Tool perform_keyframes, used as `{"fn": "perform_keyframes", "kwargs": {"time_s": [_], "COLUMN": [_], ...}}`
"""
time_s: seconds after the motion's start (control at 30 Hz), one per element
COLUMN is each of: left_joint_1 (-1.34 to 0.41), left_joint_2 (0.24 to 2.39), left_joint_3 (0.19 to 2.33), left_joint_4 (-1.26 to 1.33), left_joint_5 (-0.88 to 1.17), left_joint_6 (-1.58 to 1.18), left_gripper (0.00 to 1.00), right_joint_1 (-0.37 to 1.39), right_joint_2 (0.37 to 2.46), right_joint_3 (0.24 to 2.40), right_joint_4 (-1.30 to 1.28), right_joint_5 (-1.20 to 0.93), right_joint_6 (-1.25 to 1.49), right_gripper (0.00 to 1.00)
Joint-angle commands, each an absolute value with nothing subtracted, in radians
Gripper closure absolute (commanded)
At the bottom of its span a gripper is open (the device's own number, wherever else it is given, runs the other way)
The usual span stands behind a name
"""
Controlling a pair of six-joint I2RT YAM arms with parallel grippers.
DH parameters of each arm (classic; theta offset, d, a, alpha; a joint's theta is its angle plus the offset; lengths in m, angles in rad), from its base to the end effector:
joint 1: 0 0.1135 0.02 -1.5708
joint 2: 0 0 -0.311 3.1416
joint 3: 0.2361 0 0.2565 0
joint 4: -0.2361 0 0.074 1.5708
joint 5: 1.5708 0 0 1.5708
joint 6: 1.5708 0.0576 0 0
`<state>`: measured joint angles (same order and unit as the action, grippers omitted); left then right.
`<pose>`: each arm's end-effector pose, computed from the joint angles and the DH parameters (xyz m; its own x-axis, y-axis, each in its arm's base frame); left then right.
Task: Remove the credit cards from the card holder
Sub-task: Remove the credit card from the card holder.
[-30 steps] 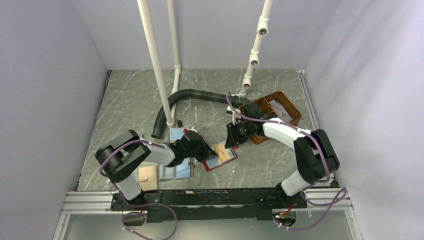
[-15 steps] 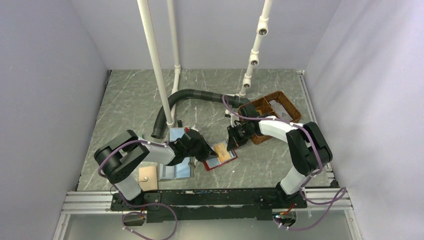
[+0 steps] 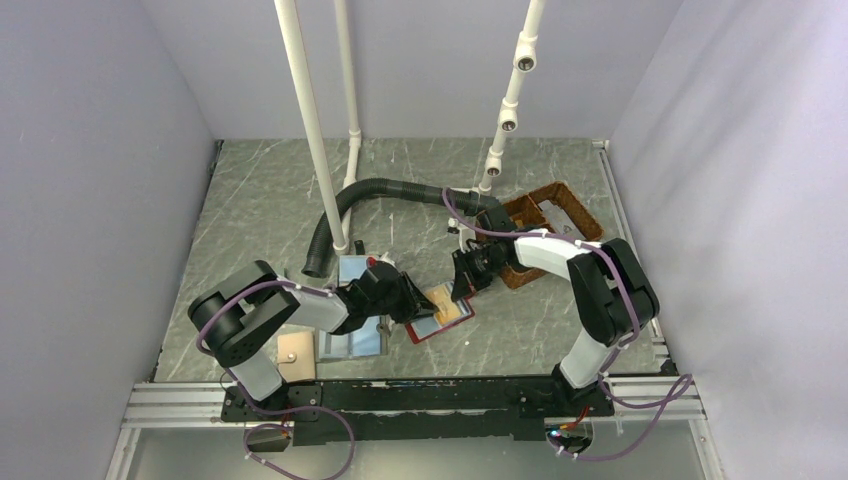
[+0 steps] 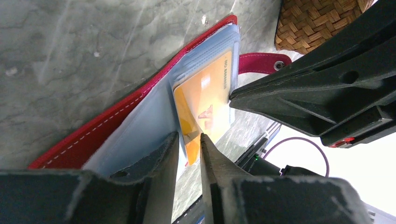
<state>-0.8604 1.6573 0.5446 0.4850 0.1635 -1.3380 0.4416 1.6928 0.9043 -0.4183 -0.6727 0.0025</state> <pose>0.1995 -0.2463 0.1494 -0.8998 -0.4262 -0.0937 -0.1803 0.5586 -0.8096 0.2727 0.1686 0.1763 -0.8462 -0.3978 -0.3546 -0.5327 0.6133 0.5832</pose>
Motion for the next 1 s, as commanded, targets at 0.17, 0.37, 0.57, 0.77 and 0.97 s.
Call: {"fn": "perform_keyframes", "kwargs": {"time_s": [0.17,0.37,0.57,0.77,0.97], "left_joint_1": [-0.861,-0.855,-0.854,-0.854,-0.853], "left_joint_2": [1.648,1.657,1.588,1.464,1.359], "left_joint_3": [0.473,0.458,0.415,0.353,0.345], "left_joint_4": [0.618,0.665,0.601,0.515,0.408], "left_joint_5": [0.135,0.151,0.137,0.091,0.078], "left_joint_6": [-1.402,-1.406,-1.409,-1.426,-1.403], "left_gripper": [0.83,1.00,1.00,1.00,1.00], "right_joint_1": [0.462,0.464,0.462,0.462,0.462], "right_joint_2": [1.741,1.743,1.730,1.736,1.727], "right_joint_3": [0.914,0.915,0.908,0.911,0.912], "right_joint_4": [-0.423,-0.427,-0.426,-0.430,-0.432], "right_joint_5": [-0.671,-0.645,-0.593,-0.588,-0.616], "right_joint_6": [-0.005,-0.005,-0.006,-0.010,-0.019], "right_gripper": [1.00,1.00,0.96,0.94,0.94]}}
